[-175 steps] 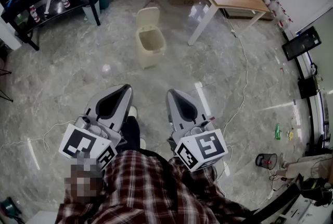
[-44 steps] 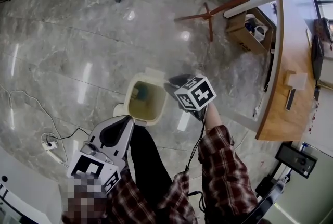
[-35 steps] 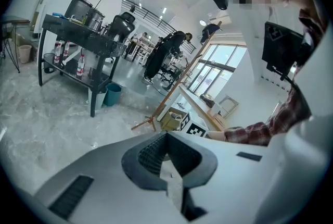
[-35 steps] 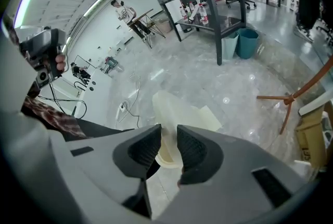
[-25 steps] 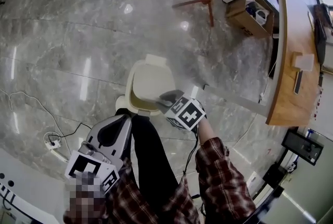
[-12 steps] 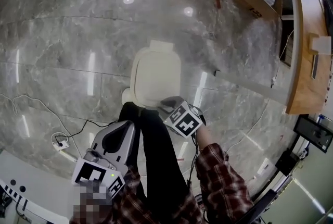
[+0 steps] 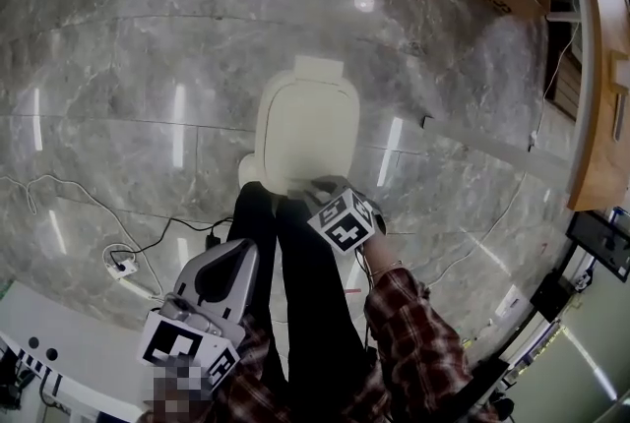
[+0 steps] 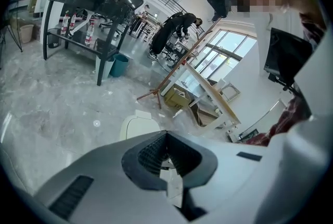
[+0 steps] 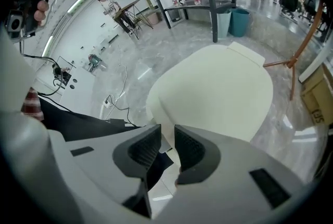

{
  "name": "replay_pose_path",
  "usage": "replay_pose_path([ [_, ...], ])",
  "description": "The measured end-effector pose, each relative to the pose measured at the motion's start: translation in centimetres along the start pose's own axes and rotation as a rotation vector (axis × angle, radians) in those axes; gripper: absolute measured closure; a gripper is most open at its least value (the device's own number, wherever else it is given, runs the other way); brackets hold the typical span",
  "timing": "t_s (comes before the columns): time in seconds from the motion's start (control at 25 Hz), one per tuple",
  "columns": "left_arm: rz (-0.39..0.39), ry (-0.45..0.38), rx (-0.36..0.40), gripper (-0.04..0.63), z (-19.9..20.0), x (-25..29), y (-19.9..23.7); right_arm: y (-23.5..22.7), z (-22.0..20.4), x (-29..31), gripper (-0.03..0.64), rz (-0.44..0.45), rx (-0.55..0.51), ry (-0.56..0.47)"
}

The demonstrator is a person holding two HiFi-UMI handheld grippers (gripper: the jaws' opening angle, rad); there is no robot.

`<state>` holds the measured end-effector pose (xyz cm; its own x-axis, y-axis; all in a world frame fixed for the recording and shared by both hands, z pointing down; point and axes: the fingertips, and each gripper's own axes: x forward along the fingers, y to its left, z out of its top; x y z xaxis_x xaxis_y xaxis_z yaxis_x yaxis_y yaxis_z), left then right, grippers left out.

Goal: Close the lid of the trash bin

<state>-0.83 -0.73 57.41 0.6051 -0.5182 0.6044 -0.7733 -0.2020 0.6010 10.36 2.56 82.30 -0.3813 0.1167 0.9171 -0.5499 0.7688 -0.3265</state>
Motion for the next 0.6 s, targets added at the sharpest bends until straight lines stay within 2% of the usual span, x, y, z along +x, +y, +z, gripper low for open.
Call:
replay_pose_path([
  [0.4,0.011,-0.007,-0.024,0.586,0.0,0.1,0.7,-0.5,-0.4,1.8,0.529,-0.009,0.056,0.010],
  [0.48,0.011,-0.012,-0.025,0.586,0.1,0.2,0.7,-0.9,-0.5,1.9,0.563,-0.018,0.068,0.003],
  [0.6,0.011,-0.012,-0.025,0.586,0.1,0.3,0.9,-1.1,-0.4,2.1,0.572,-0.021,0.077,-0.012],
])
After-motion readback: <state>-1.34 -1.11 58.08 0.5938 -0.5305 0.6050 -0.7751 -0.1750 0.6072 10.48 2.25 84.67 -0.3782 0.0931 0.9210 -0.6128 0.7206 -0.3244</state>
